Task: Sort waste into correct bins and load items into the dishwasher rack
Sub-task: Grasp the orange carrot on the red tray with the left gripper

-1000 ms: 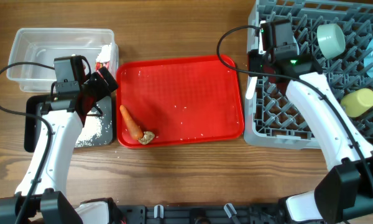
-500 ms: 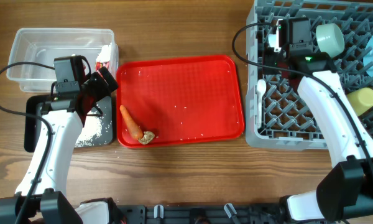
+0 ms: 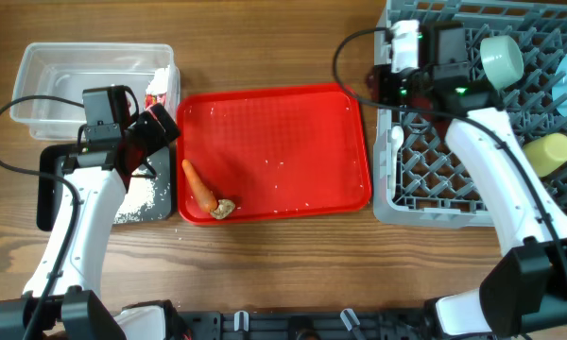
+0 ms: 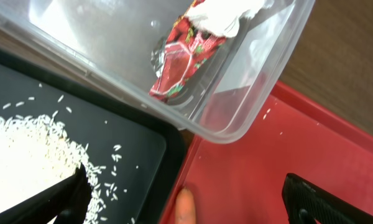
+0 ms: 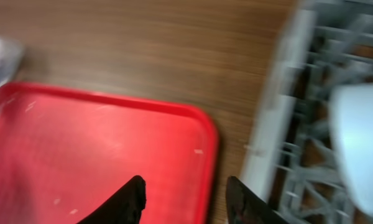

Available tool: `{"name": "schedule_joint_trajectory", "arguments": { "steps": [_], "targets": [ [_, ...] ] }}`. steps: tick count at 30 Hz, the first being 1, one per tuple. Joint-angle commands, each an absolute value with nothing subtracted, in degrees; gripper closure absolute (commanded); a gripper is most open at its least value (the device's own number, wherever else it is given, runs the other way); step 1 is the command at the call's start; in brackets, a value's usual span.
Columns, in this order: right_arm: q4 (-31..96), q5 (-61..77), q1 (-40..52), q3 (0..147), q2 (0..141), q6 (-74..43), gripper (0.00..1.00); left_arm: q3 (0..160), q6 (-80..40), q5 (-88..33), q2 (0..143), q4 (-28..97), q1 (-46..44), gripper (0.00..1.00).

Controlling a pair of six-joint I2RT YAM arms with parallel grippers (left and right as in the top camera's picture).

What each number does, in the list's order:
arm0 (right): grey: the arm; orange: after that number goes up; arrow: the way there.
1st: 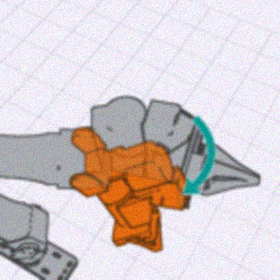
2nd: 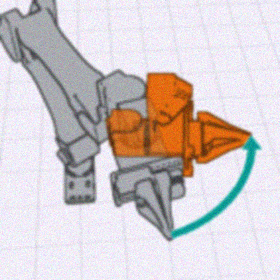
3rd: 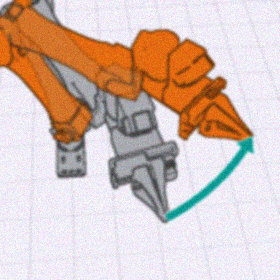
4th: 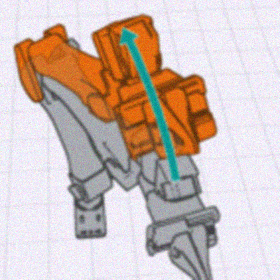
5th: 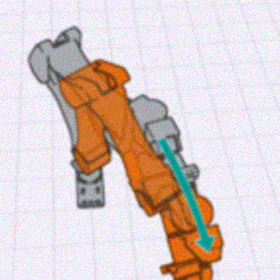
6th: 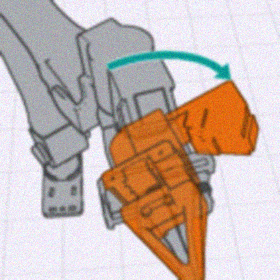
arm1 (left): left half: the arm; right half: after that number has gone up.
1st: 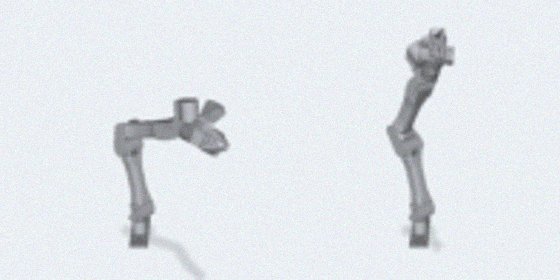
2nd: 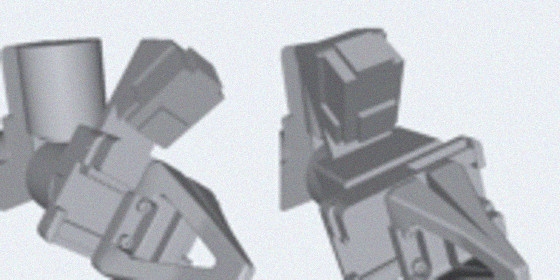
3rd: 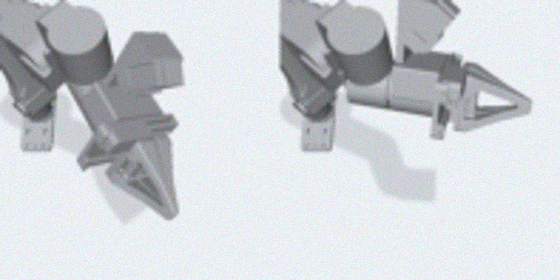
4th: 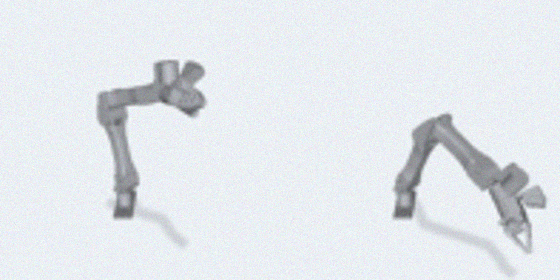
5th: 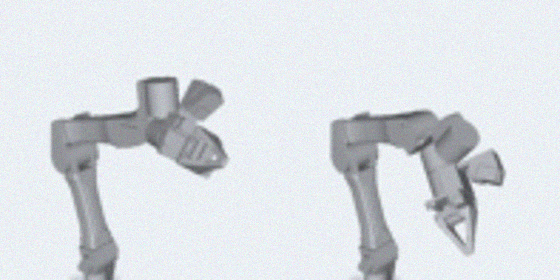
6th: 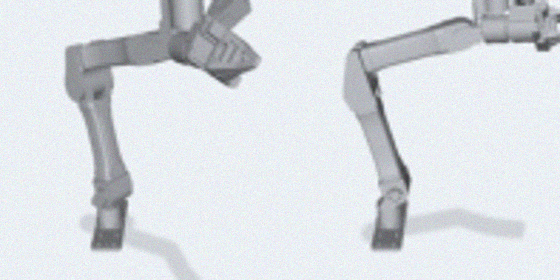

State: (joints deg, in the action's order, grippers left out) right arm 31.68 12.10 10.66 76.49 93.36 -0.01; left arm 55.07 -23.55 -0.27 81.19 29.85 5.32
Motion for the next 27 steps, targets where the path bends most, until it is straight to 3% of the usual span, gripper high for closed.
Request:
{"name": "schedule_joint_trajectory", "arguments": {
  "steps": [1, 7, 16, 27],
  "targets": [
    [31.8, 15.9, 14.5, 77.2, 96.3, 3.5, 0.49, 55.2, -24.5, -1.0, 80.2, 31.1, 5.5, 0.00],
    [31.3, 16.0, 16.3, 77.2, 99.7, 2.3, 0.46, 55.2, -24.5, -9.8, 80.3, 35.2, 4.4, 0.00],
    [30.9, 16.0, 16.3, 77.2, 101.7, 1.3, 0.46, 55.2, -29.2, -7.4, 81.8, 43.1, -2.1, 0.00],
    [30.9, 13.6, 16.3, 77.2, 101.8, 1.5, 0.46, 55.2, -29.5, -4.0, 92.0, 43.2, -9.0, 0.00]
  ]
}}
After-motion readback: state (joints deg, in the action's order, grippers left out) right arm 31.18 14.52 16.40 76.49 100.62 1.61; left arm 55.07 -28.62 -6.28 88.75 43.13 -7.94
